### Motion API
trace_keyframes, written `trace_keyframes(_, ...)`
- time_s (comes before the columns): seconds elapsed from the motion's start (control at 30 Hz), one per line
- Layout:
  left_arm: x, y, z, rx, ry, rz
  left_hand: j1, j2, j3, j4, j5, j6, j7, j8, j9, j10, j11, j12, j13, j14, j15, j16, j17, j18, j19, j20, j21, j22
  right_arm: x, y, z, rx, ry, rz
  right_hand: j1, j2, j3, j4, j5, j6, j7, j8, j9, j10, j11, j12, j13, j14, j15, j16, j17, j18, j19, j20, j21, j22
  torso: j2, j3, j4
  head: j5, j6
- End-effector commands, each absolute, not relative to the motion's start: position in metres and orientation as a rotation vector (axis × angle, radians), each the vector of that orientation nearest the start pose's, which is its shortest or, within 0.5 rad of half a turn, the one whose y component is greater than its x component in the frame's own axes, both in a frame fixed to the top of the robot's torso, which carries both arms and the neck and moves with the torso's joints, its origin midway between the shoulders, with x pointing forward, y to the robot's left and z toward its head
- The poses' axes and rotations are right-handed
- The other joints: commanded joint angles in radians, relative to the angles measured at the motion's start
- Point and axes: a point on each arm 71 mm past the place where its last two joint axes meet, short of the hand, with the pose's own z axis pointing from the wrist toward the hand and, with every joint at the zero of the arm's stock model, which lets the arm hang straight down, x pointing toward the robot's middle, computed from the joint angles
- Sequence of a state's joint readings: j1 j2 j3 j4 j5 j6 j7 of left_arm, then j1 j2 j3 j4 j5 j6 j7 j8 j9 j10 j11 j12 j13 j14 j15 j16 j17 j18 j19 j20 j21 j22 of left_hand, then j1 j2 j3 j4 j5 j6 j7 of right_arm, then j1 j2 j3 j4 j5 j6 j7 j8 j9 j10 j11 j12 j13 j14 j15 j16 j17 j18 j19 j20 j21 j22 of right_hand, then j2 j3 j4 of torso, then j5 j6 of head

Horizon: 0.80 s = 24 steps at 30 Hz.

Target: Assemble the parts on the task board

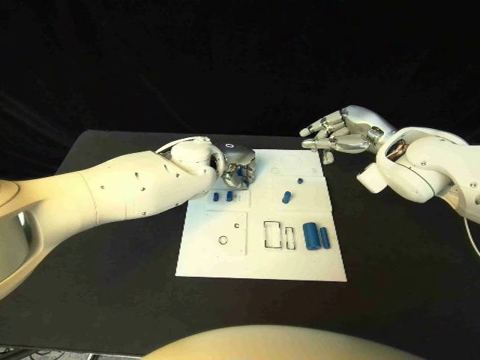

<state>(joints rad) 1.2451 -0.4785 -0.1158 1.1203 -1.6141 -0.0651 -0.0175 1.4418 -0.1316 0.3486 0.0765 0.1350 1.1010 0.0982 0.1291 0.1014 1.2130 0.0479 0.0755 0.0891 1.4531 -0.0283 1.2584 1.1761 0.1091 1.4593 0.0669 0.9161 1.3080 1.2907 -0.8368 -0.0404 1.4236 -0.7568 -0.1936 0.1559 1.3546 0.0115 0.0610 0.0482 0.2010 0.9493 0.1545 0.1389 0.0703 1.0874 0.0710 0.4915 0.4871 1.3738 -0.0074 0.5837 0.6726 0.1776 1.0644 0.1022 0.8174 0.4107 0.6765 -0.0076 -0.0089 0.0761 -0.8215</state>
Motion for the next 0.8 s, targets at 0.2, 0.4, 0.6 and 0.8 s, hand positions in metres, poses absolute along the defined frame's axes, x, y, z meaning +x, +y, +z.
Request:
trace_keyframes(0.2, 0.538, 0.116, -0.224, 0.534, 1.86, -0.512, 0.024, 0.03, 0.03, -0.032, -0.025, 0.05, 0.0, 0.012, 0.014, 0.061, -0.011, 0.029, 0.024, 0.022, -0.008, 0.044, 0.039, -0.023, 0.022, -0.002, 0.105, 0.065, 0.515, -0.218, -0.147, 0.325, 1.701, 1.149, 0.001, -0.007, 0.005, 0.003, -0.002, -0.002, 0.005, 0.004, -0.001, 0.008, 0.001, -0.004, -0.003, 0.009, 0.002, -0.008, -0.001, 0.007, 0.006, -0.001, -0.006, -0.003, 0.0, 0.0005, 0.0001, 0.002, -0.002)
trace_keyframes(0.4, 0.539, 0.117, -0.223, 0.526, 1.839, -0.508, 0.049, 0.043, 0.066, -0.079, -0.064, 0.065, 0.006, 0.01, 0.024, 0.096, -0.017, 0.051, 0.053, 0.039, -0.014, 0.076, 0.066, -0.039, 0.04, -0.007, 0.222, 0.119, 0.515, -0.217, -0.147, 0.324, 1.701, 1.151, 0.001, -0.007, 0.005, 0.003, -0.002, -0.002, 0.005, 0.004, -0.001, 0.008, 0.001, -0.004, -0.004, 0.009, 0.002, -0.008, -0.001, 0.007, 0.006, -0.001, -0.006, -0.003, 0.0, -0.0002, -0.0007, 0.002, -0.002)
trace_keyframes(0.6, 0.539, 0.12, -0.217, 0.499, 1.808, -0.523, 0.041, 0.041, 0.095, -0.104, -0.067, 0.06, 0.01, -0.003, 0.026, 0.084, -0.012, 0.05, 0.071, 0.039, -0.009, 0.078, 0.061, -0.04, 0.038, -0.006, 0.232, 0.132, 0.514, -0.217, -0.147, 0.324, 1.701, 1.151, 0.0, -0.007, 0.004, 0.004, -0.003, -0.002, 0.005, 0.004, -0.001, 0.008, 0.001, -0.005, -0.005, 0.01, 0.002, -0.01, 0.0, 0.007, 0.007, -0.001, -0.008, -0.004, 0.0, -0.0005, 0.0001, 0.001, -0.001)
trace_keyframes(0.8, 0.537, 0.124, -0.205, 0.456, 1.784, -0.559, 0.035, 0.04, 0.101, -0.109, -0.067, 0.061, 0.01, -0.006, 0.027, 0.082, -0.011, 0.05, 0.076, 0.039, -0.008, 0.077, 0.058, -0.04, 0.036, -0.005, 0.232, 0.135, 0.514, -0.218, -0.147, 0.324, 1.701, 1.151, 0.0, -0.007, 0.004, 0.004, -0.003, -0.002, 0.005, 0.004, -0.001, 0.008, 0.001, -0.005, -0.005, 0.01, 0.002, -0.01, 0.0, 0.007, 0.007, -0.001, -0.008, -0.004, -0.002, 0.0009, 0.002, 0.003, 0.0)
